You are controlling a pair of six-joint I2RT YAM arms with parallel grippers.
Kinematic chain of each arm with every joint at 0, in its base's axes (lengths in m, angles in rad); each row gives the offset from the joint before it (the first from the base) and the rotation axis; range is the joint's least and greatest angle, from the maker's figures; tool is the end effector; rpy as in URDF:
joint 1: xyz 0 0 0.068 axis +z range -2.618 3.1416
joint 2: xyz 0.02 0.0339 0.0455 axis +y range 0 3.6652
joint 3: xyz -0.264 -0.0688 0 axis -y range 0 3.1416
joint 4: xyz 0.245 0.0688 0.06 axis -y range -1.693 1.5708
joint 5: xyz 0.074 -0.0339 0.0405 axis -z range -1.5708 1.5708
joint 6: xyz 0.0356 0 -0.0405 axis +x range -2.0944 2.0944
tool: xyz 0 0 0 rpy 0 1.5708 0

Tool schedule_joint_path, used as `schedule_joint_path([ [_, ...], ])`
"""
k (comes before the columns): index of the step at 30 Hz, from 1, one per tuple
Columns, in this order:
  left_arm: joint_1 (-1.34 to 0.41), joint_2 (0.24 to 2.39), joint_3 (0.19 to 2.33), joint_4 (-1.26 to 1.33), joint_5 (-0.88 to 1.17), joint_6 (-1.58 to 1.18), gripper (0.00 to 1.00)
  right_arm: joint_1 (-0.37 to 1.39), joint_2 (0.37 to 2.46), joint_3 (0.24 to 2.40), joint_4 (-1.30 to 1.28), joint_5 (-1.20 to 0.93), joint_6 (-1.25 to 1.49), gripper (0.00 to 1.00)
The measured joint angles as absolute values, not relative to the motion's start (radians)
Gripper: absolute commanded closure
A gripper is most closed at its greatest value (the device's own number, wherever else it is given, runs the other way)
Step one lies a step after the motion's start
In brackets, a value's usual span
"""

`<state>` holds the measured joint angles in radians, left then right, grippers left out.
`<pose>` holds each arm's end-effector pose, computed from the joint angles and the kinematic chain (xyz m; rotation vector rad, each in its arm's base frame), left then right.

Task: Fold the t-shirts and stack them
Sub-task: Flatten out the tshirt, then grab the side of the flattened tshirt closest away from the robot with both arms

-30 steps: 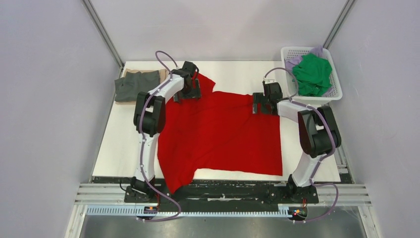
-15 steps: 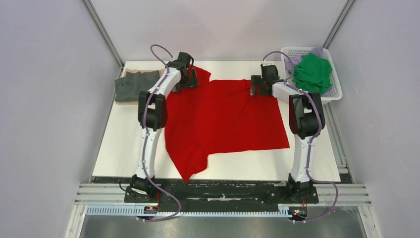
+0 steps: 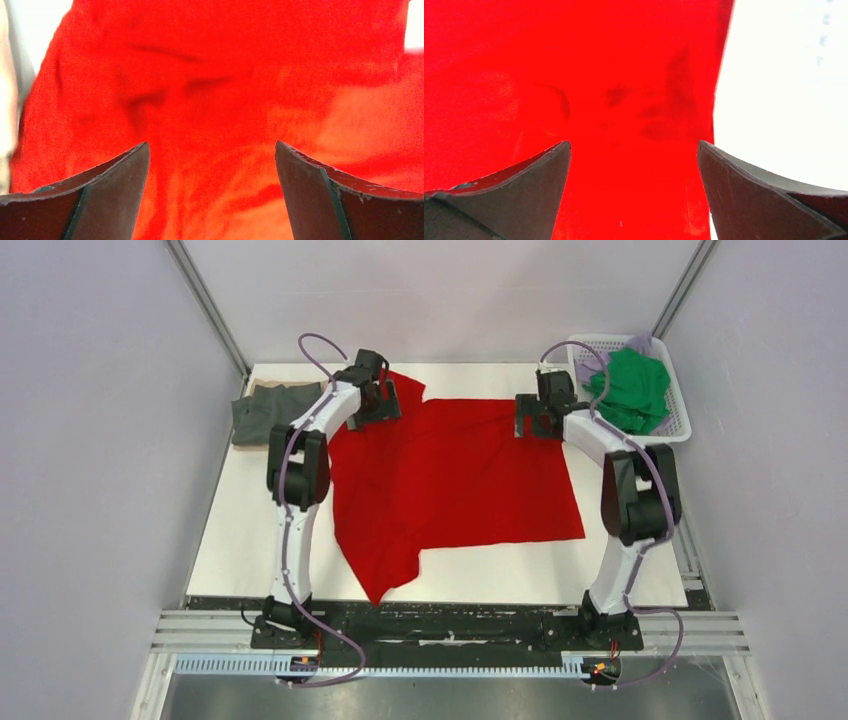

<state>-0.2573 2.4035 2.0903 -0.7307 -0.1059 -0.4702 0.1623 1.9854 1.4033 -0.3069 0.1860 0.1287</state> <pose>0.5057 -0.1292 0.1782 -0.3144 2.5912 -0.1212 0.4280 0.0634 0.1859 0.0397 2.4410 -0.0997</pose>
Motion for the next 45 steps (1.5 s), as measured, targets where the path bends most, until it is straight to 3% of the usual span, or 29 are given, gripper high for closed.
schedule_joint_path([
  [9,-0.416,1.861,1.561,-0.628,-0.203,-0.475,0.00,0.254,1.508,1.060,-0.286,0.215,0.134,0.01],
  [18,-0.684,1.369,1.007,-0.601,-0.291,-0.631,0.00,0.259,1.184,0.680,-0.278,0.265,0.184,0.02],
  [26,-0.986,1.216,0.803,-0.819,-0.343,-0.903,0.02,0.259,1.121,0.647,-0.252,0.295,0.192,0.02],
  [32,-1.190,1.152,0.743,-0.983,-0.342,-1.121,0.20,0.259,1.121,0.647,-0.253,0.296,0.191,0.02],
  [36,-1.238,1.184,0.726,-1.023,-0.340,-1.184,0.35,0.259,1.119,0.647,-0.253,0.303,0.191,0.02],
  [45,-1.241,1.279,0.683,-0.938,-0.360,-1.204,0.35,0.259,1.099,0.647,-0.253,0.324,0.191,0.02],
])
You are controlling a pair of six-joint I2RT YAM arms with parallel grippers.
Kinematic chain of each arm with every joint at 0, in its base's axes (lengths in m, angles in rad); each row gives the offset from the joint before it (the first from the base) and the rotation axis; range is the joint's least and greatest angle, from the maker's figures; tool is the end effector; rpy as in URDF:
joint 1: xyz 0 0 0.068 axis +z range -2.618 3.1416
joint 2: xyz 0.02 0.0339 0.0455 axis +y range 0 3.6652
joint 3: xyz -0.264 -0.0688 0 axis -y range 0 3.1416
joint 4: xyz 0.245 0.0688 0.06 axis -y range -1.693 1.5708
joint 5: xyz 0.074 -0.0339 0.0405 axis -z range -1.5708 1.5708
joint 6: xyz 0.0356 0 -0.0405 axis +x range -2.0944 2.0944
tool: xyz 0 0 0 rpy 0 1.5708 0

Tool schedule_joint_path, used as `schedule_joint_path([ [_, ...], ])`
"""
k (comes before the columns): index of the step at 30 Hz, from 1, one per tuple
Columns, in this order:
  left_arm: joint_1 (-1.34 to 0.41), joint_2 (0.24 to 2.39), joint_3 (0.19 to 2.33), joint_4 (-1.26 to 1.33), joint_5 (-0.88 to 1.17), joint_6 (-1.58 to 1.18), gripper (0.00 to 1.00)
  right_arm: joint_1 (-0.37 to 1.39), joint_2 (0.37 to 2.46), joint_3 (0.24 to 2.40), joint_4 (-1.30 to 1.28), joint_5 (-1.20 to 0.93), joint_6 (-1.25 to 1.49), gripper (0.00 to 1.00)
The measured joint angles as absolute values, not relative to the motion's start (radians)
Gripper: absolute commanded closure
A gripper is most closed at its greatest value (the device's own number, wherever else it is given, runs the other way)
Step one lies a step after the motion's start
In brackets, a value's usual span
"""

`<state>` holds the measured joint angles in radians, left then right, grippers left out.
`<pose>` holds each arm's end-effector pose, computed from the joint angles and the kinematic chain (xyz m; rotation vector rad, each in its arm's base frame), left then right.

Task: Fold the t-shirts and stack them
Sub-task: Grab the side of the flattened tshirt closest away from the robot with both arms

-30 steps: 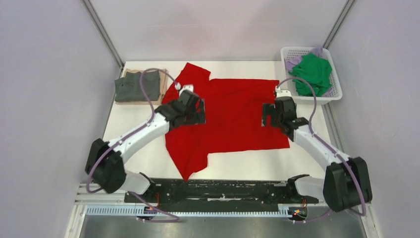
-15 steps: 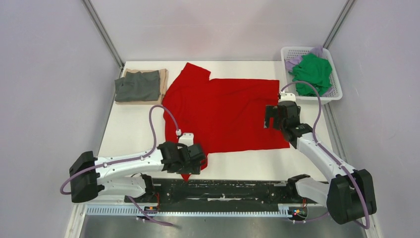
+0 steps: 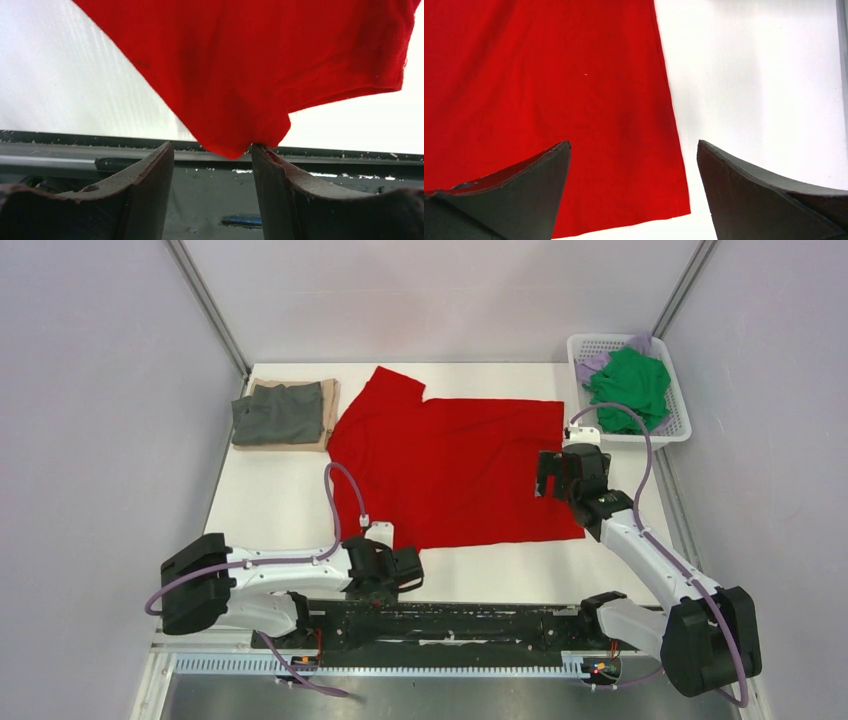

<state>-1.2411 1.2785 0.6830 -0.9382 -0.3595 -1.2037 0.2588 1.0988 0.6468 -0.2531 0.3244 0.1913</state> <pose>0.0715 -0.1704 0.1713 0.0427 2.7882 0.1244 0.2239 0.0475 0.2258 0.0932 2.2333 -0.1257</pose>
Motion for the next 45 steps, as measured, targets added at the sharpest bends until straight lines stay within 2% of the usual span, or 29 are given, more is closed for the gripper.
schedule_joint_path([
  [2,-1.241,1.283,0.669,-0.904,-0.365,-1.204,0.38,0.259,1.099,0.646,-0.254,0.331,0.192,0.02],
  [7,-1.213,1.302,0.645,-0.827,-0.365,-1.203,0.56,0.259,1.086,0.640,-0.258,0.361,0.219,0.01],
  [10,-1.192,1.304,0.640,-0.785,-0.364,-1.202,0.77,0.259,1.053,0.621,-0.265,0.400,0.259,0.01],
  [12,-1.179,1.303,0.637,-0.764,-0.366,-1.198,0.95,0.257,1.017,0.592,-0.266,0.419,0.290,0.02],
  [13,-1.172,1.299,0.634,-0.761,-0.366,-1.193,0.98,0.255,0.999,0.576,-0.268,0.425,0.305,0.01],
  [16,-1.160,1.275,0.619,-0.761,-0.366,-1.191,0.98,0.242,0.950,0.524,-0.279,0.426,0.343,0.01],
  [28,-1.155,1.180,0.588,-0.870,-0.365,-1.181,0.98,0.194,0.747,0.311,-0.443,0.428,0.459,0.27],
  [38,-1.155,1.198,0.588,-0.904,-0.364,-1.177,0.98,0.192,0.898,0.310,-0.367,0.407,0.468,0.36],
  [45,-1.155,1.160,0.588,-0.911,-0.359,-1.178,0.98,0.192,0.916,0.327,-0.388,0.390,0.467,0.42],
])
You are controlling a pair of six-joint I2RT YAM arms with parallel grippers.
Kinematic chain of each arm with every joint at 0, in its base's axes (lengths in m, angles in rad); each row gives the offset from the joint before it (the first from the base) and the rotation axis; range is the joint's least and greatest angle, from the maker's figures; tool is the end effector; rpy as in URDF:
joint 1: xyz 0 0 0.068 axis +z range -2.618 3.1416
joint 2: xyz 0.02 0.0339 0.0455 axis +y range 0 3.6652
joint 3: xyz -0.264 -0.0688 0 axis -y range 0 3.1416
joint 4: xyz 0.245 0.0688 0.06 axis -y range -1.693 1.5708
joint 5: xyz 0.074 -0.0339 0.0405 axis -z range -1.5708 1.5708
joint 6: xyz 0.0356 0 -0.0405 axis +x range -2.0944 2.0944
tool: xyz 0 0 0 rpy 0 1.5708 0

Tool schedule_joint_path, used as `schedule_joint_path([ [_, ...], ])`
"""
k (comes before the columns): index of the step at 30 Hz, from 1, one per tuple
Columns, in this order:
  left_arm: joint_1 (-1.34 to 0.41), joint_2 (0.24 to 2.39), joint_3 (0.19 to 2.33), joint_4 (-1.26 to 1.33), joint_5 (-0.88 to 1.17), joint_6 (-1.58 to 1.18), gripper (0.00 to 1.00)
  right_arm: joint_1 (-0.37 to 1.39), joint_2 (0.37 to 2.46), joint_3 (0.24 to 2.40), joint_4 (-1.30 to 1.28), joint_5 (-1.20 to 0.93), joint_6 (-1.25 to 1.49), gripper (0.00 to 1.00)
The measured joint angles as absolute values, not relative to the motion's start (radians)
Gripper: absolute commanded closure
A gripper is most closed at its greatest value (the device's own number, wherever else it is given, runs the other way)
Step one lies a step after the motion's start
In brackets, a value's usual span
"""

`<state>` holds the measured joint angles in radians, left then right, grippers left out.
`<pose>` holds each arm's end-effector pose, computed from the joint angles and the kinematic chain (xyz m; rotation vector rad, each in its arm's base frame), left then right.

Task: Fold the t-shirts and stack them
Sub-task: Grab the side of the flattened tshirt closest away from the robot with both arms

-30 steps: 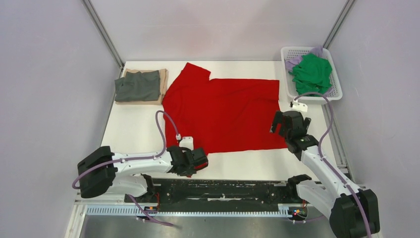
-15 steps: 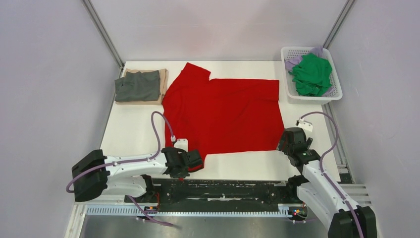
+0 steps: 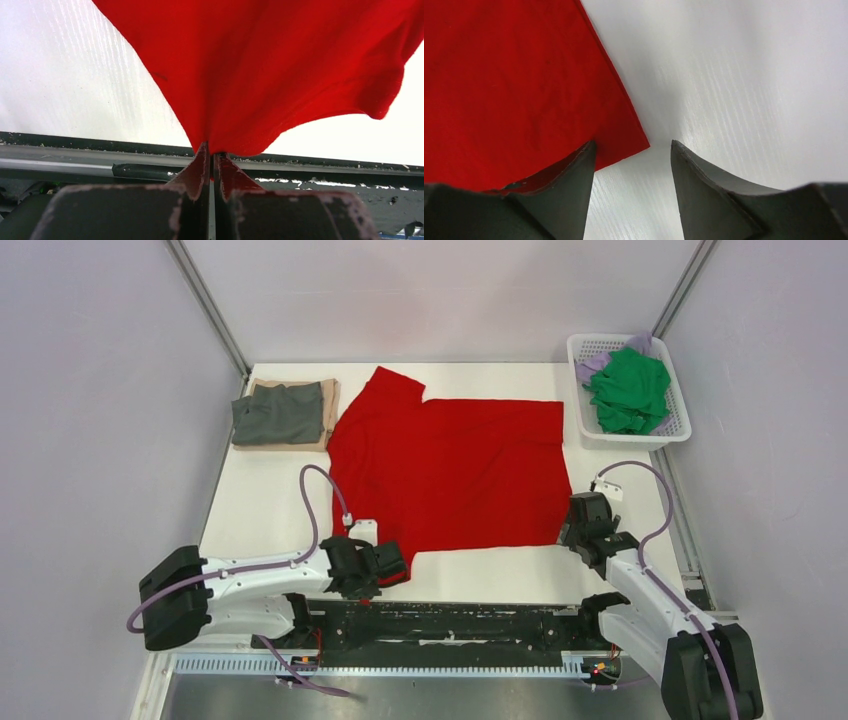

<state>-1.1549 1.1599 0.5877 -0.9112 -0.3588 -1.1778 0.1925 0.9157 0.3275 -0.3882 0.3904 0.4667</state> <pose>0.0770 -0.1435 0.1664 -0.0538 2.7761 0.0865 0.1559 0.0166 0.1482 0.4820 2.4079 -0.2156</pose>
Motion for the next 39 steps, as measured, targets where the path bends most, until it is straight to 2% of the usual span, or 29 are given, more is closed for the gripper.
schedule_joint_path([
  [9,-1.153,1.093,0.588,-0.927,-0.336,-1.182,0.98,0.192,0.908,0.327,-0.399,0.350,0.479,0.66],
  [15,-1.153,1.060,0.582,-0.958,-0.331,-1.202,0.98,0.194,0.896,0.313,-0.375,0.327,0.490,0.97],
  [16,-1.153,1.057,0.578,-0.964,-0.330,-1.205,0.98,0.194,0.890,0.310,-0.371,0.320,0.493,1.00],
  [24,-1.161,1.007,0.573,-1.044,-0.280,-1.242,0.98,0.215,0.805,0.307,-0.500,0.336,0.557,1.00],
  [32,-1.169,0.924,0.577,-1.132,-0.242,-1.294,0.98,0.343,0.746,0.382,-0.769,0.418,0.683,1.00],
  [39,-1.171,0.957,0.650,-1.143,-0.242,-1.277,0.98,0.365,0.758,0.404,-0.812,0.443,0.707,1.00],
])
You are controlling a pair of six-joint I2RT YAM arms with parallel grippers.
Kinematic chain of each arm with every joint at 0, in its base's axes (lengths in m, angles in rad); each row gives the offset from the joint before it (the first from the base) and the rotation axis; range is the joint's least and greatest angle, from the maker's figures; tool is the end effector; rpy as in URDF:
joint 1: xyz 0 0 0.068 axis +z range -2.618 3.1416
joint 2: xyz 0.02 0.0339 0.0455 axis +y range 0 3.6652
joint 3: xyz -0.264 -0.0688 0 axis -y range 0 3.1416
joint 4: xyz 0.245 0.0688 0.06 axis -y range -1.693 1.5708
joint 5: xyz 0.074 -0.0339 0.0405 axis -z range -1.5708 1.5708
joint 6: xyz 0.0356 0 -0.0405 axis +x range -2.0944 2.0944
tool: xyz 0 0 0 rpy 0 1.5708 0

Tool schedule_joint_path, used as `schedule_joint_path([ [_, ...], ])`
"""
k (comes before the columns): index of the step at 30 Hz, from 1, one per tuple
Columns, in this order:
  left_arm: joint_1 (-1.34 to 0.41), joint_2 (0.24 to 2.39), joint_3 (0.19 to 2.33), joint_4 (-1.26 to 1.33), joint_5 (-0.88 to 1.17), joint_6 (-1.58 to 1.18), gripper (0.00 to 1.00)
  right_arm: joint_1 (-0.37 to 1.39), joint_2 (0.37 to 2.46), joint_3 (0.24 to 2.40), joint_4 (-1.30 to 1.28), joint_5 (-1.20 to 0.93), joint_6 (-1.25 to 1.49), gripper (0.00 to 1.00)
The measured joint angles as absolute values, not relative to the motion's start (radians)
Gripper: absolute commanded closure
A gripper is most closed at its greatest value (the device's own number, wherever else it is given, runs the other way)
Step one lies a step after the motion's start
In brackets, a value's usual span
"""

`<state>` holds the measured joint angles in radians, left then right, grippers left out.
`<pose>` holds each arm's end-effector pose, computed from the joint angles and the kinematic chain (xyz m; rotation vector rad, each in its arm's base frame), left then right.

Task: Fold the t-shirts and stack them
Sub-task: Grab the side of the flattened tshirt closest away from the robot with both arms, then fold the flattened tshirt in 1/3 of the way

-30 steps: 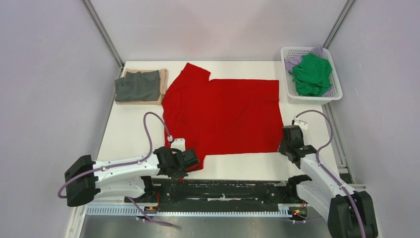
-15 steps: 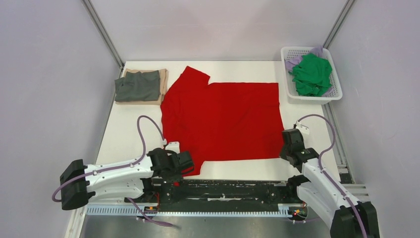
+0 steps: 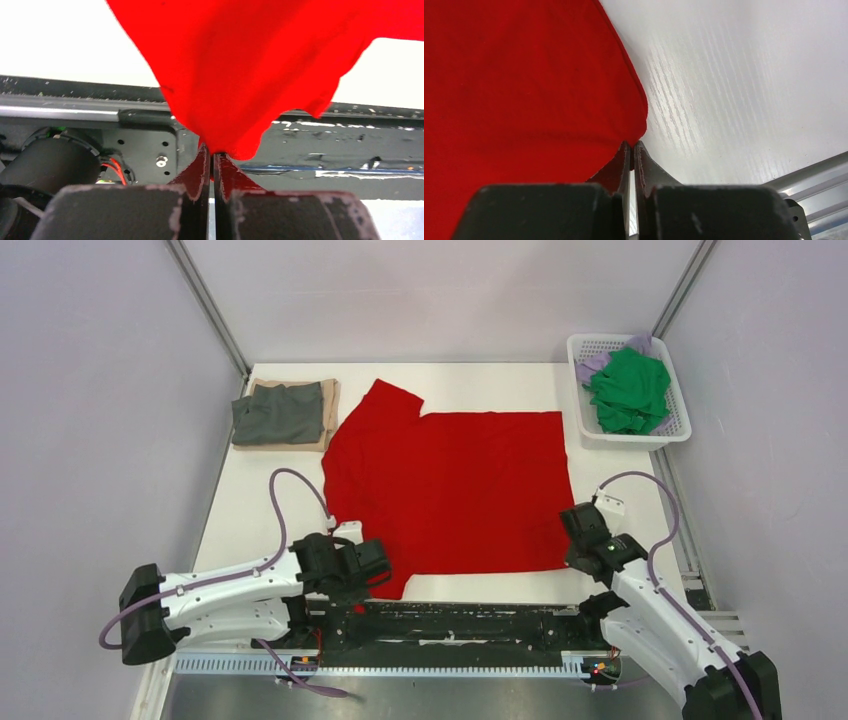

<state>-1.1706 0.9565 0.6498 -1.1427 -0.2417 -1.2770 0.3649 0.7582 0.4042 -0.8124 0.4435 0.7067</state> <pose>0.0595 -0.1189 0.2047 -0.1739 2.8679 -0.0455 0.1182 0.0288 0.1688 0.5529 2.5068 -0.2287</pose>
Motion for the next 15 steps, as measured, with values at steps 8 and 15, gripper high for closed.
schedule_joint_path([
  [8,-1.137,1.065,0.772,-1.060,-0.271,-1.157,0.98,0.365,0.819,0.442,-0.730,0.443,0.665,1.00],
  [15,-0.970,1.135,0.825,-0.971,-0.252,-1.011,0.98,0.365,0.871,0.467,-0.610,0.445,0.630,1.00],
])
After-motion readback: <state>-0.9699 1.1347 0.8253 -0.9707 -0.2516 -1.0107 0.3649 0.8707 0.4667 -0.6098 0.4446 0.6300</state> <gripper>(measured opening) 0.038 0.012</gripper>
